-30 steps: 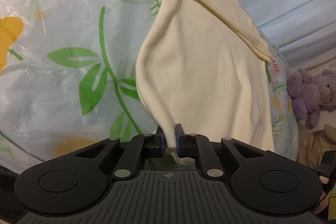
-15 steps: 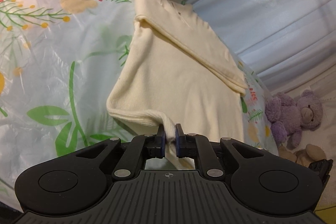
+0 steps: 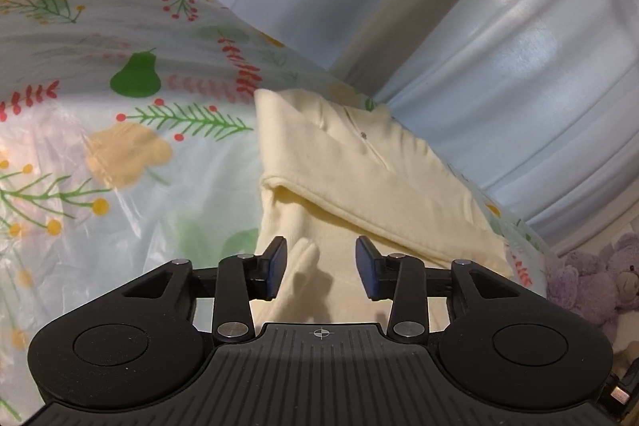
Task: Fold small clothes
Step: 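Lift the hem with both tools and fold it over toward the collar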
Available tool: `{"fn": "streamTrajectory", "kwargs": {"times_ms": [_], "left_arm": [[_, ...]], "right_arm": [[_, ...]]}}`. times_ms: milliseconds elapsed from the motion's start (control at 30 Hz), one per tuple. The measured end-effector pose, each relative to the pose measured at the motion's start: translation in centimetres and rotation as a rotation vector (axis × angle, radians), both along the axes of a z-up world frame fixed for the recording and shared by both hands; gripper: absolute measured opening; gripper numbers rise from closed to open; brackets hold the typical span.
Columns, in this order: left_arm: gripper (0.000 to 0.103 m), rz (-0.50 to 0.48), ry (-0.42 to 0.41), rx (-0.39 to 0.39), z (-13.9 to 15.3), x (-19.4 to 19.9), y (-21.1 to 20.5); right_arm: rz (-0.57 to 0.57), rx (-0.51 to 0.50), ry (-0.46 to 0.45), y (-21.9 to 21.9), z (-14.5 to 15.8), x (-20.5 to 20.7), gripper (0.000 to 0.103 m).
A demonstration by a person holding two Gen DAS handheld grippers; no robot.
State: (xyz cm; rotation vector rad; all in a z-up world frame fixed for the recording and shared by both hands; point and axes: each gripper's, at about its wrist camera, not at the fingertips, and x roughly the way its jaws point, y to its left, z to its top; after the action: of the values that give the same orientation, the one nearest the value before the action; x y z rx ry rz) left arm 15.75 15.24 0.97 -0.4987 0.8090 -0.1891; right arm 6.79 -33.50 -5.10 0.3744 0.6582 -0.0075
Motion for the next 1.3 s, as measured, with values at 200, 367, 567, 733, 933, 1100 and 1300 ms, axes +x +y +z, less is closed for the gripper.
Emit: {"fn": "streamTrajectory", "kwargs": {"times_ms": [200, 367, 567, 733, 933, 1100, 1300], "left_arm": [[0.059, -0.172, 0.039, 0.085, -2.8, 1.0, -0.6], [0.052, -0.23, 0.054, 0.182, -4.3, 1.6, -2.5], [0.014, -0.256, 0.077, 0.218, -5.0, 2.1, -3.0], [0.009, -0.221, 0.079, 0.178, -4.4, 1.9, -2.5], [0.009, -0.221, -0.115, 0.058, 3.0, 0.9, -1.5], [0.009, -0.157, -0.245, 0.076, 6.8, 4.3, -1.7], [0.009, -0.134, -0.094, 0.143, 1.0, 12.4, -3.6]], "right_arm": [[0.115, -0.085, 0.089, 0.8, -1.8, 1.5, 0.037], [0.168, -0.143, 0.143, 2.5, -3.5, 3.4, 0.038], [0.231, -0.238, 0.131, 4.5, -3.8, 3.7, 0.017], [0.247, -0.308, 0.08, 5.4, -2.4, 2.9, 0.006], [0.239, -0.291, -0.085, 5.0, 2.9, 1.7, 0.005], [0.17, -0.289, -0.178, 4.1, 5.7, 4.8, 0.006], [0.121, -0.226, -0.091, 3.0, 1.7, 12.0, 0.006]]}}
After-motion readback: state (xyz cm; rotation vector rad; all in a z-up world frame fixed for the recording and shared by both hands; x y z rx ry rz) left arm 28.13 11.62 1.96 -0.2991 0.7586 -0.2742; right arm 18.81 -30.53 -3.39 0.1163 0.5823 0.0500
